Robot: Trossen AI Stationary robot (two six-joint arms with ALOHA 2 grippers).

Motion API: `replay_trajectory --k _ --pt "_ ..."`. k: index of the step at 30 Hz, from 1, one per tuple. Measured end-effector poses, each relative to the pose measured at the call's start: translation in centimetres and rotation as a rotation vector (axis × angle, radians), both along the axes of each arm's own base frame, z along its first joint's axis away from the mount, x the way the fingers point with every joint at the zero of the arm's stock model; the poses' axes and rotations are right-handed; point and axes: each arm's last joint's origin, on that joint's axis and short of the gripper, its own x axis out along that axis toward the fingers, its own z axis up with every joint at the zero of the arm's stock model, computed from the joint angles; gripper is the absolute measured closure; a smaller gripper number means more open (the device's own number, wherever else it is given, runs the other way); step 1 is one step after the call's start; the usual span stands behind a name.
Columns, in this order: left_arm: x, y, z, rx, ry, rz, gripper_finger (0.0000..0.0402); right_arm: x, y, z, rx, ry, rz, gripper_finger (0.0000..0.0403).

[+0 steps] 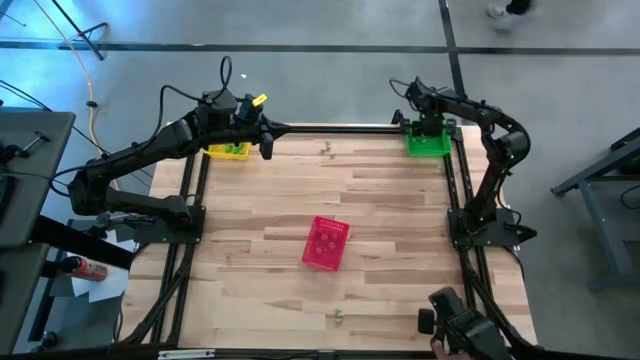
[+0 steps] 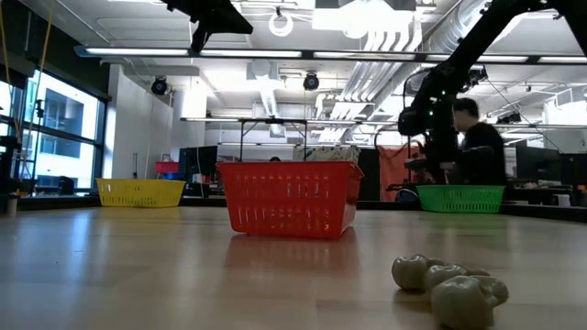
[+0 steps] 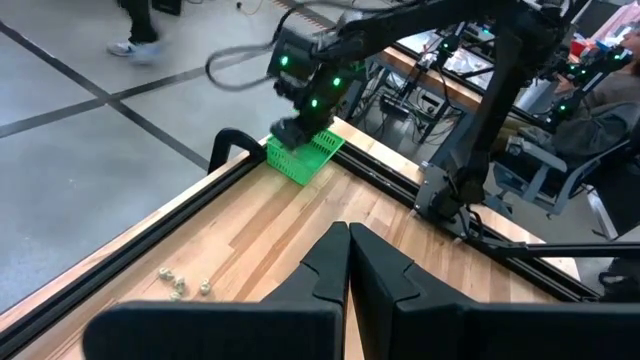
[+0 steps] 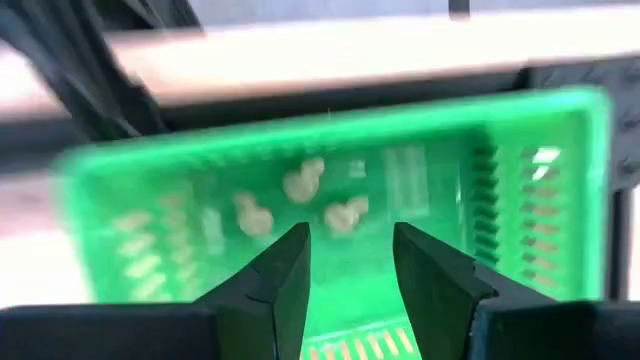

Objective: Sort Halloween decoration
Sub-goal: Put the white skull toy into the green bin

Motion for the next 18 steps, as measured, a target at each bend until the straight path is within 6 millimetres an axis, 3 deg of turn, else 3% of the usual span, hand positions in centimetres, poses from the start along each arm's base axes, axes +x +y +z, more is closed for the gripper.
replay_trajectory --k 5,11,18 --pt "0.0 0.0 0.0 0.0 0.0 0.0 0.0401 -0.2 -0.6 2.6 -0.091 -0.149 -0.022 0.0263" --pt "0.0 0.0 0.0 -0.008 -0.003 0.003 0.0401 1.3 -0.8 7.7 -0.279 -0.401 0.134 0.0263" --pt "0.0 0.0 0.0 -0.003 -0.001 0.016 0.0401 5.4 0.6 14.0 -0.553 -0.911 0.613 0.0263"
